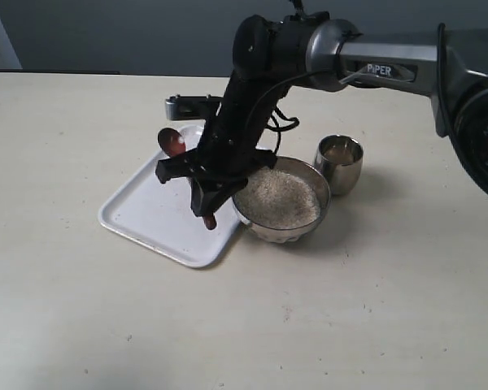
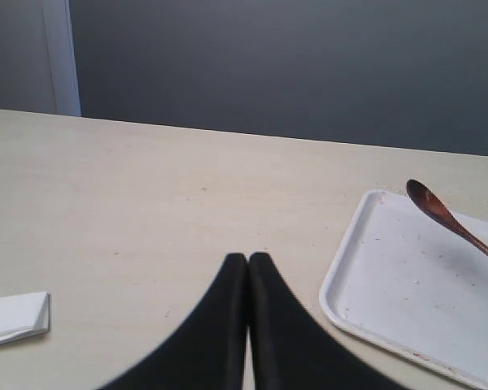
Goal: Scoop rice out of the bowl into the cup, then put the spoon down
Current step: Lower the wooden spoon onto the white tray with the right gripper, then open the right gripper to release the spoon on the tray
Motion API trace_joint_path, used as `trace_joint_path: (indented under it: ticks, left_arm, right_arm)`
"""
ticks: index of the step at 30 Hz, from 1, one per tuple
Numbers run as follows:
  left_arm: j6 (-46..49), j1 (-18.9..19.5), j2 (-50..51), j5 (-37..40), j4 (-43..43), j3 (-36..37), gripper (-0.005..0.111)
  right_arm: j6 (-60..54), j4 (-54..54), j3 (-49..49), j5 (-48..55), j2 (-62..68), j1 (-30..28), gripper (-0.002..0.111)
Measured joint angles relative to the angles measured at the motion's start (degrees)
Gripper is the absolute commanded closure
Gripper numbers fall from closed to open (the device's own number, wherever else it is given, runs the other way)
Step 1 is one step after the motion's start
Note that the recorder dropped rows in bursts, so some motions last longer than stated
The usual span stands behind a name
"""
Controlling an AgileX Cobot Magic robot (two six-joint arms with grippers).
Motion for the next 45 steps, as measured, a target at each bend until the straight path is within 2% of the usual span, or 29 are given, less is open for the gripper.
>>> trace_joint_path:
  ticks: [6,13,19,37,41,45]
  left_arm:
    - [0.0,0.0,0.0,0.0,0.0,0.0,0.106]
    - [0.0,0.0,0.0,0.0,0.0,0.0,0.106]
    - [0.0,0.0,0.0,0.0,0.0,0.0,0.106]
    - [0.0,0.0,0.0,0.0,0.0,0.0,0.106]
    - [0.0,0.0,0.0,0.0,0.0,0.0,0.106]
    - [0.0,0.0,0.0,0.0,0.0,0.0,0.106]
  right_arm:
    - [3.0,-13.1,-5.7,1.7,0.0,3.8,0.088]
    - [3.5,-18.7,-6.5,3.7,2.1,6.3,0.088]
    - [3.5,-19.3,-6.5,3.8,3.6,7.9,0.088]
    - [3.7,-18.4,-7.0,3.1,5.1,7.9,0.088]
    - [3.7,-18.4,-7.0,3.1,5.1,8.1,0.078]
    - [3.6,-18.4,-7.0,3.1,5.1,8.2,0.077]
